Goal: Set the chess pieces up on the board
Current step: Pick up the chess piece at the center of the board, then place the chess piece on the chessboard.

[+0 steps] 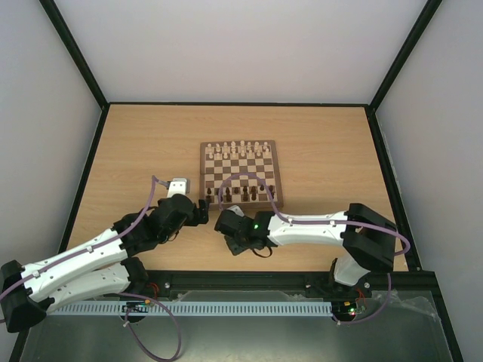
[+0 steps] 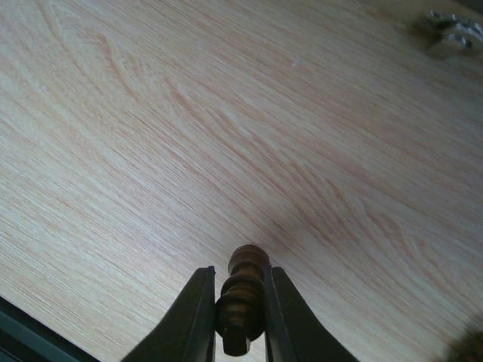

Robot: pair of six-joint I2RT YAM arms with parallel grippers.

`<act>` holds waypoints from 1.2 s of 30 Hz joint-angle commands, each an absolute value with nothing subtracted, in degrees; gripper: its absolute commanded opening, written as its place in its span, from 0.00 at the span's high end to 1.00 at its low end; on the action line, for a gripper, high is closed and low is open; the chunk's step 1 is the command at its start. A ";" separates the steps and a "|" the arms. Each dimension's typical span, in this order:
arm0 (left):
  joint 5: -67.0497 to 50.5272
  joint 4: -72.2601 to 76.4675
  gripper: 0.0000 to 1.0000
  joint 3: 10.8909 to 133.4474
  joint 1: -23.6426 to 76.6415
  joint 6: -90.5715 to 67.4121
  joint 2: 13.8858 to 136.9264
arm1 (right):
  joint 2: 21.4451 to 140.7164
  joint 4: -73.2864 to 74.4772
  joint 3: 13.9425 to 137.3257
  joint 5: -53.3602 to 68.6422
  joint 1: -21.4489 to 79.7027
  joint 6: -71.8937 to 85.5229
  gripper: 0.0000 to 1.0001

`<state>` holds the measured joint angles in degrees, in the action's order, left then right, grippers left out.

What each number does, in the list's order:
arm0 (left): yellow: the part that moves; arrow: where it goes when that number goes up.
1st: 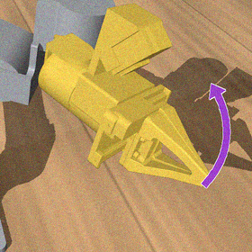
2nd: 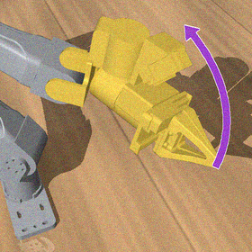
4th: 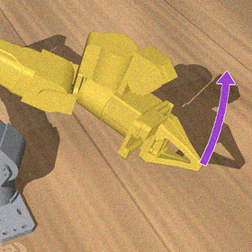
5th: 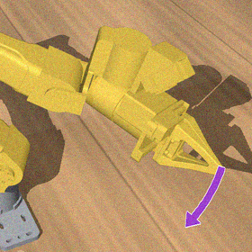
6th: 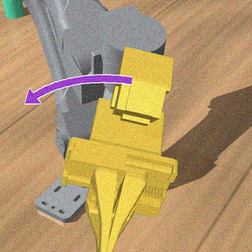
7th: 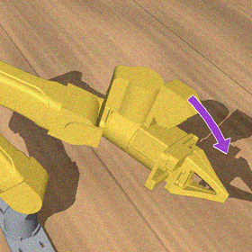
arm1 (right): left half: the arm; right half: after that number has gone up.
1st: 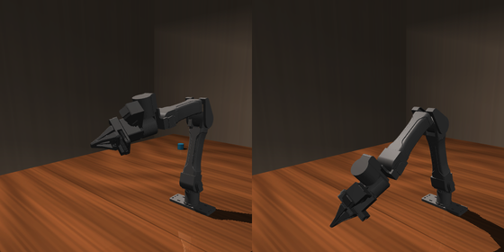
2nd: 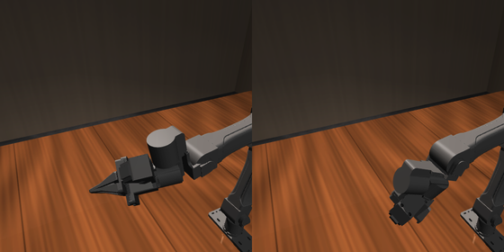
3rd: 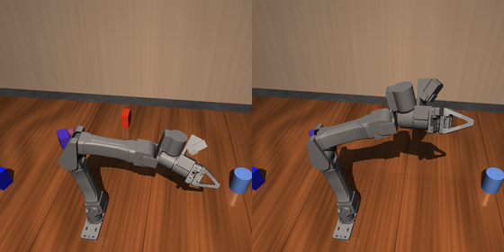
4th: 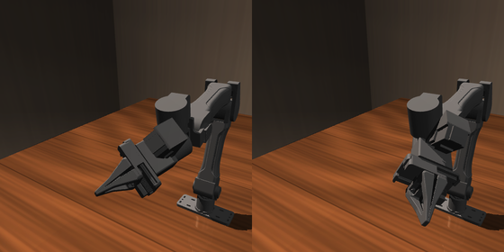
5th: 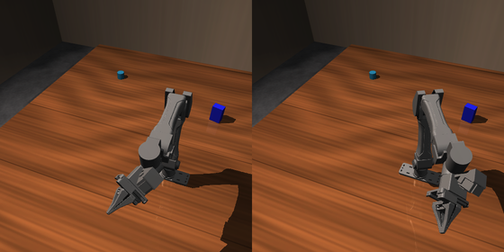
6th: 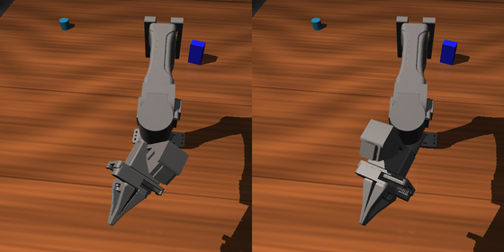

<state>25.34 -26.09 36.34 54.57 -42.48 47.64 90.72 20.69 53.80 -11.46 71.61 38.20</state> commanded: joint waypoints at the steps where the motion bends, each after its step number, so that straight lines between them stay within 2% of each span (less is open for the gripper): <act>1: 25.60 -26.68 0.01 35.82 54.32 -42.53 46.55 | 93.05 23.27 55.59 -12.44 71.99 38.24 0.92; 8: 25.42 -26.41 0.01 35.41 54.32 -42.54 45.14 | 92.21 27.26 58.93 -17.23 71.12 37.52 0.95; 16: 25.43 -26.20 0.01 35.24 54.32 -42.37 43.90 | 92.10 30.22 65.64 -17.74 63.04 32.29 0.94; 25: 25.02 -26.11 0.01 35.11 54.32 -42.38 43.30 | 97.18 31.46 73.05 -15.88 54.76 28.15 0.93; 36: 24.87 -26.19 0.01 35.02 54.32 -42.46 42.98 | 102.60 29.44 75.63 -13.89 52.81 26.72 0.93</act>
<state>24.97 -26.04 35.59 54.57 -42.46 43.75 101.32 27.90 73.60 -14.72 53.12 28.03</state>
